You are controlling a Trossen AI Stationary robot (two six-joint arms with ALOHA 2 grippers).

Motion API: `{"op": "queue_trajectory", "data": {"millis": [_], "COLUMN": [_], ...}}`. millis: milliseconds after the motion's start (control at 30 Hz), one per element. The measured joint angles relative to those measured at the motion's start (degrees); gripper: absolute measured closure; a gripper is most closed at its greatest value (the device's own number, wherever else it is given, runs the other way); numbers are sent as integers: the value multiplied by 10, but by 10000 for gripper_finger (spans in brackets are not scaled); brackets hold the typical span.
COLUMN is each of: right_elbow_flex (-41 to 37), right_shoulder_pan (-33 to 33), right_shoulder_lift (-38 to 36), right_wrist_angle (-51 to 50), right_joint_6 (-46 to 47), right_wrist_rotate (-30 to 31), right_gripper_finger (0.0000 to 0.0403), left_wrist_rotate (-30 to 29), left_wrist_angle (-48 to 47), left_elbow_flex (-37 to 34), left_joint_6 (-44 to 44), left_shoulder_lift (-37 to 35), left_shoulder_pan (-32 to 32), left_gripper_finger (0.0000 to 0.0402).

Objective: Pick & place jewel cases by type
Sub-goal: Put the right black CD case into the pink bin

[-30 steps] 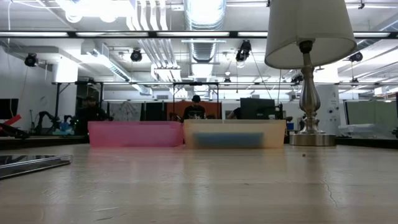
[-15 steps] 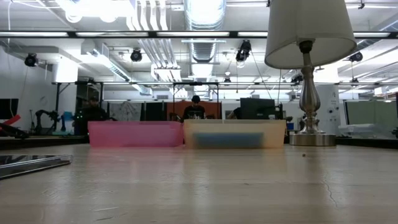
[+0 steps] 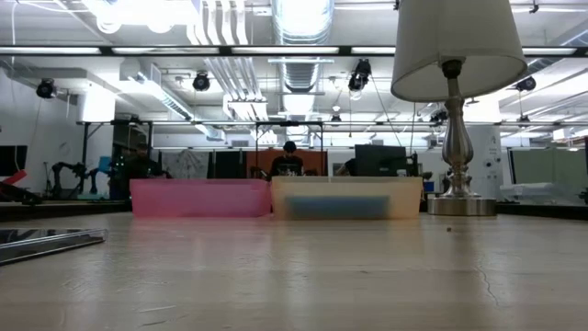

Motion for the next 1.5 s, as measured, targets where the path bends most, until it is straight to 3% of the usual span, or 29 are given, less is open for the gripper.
{"op": "queue_trajectory", "data": {"millis": [533,1000,1200,1333,1500], "right_elbow_flex": [0,0,0,0,0], "right_shoulder_pan": [4,9,12,28,51], "right_shoulder_lift": [-6,-16,-17,-22,-24], "right_wrist_angle": [-2,-3,-16,-60,-126], "right_joint_6": [50,54,108,175,257], "right_wrist_rotate": [-18,97,196,206,209], "right_gripper_finger": [273,244,245,247,248], "left_wrist_rotate": [15,14,37,77,171], "left_wrist_angle": [18,32,12,-18,-48], "left_elbow_flex": [1,5,5,4,3], "left_joint_6": [12,28,44,52,69], "left_shoulder_lift": [-4,-14,-14,-13,-8], "left_shoulder_pan": [11,57,111,169,270], "left_gripper_finger": [386,386,386,386,386]}}
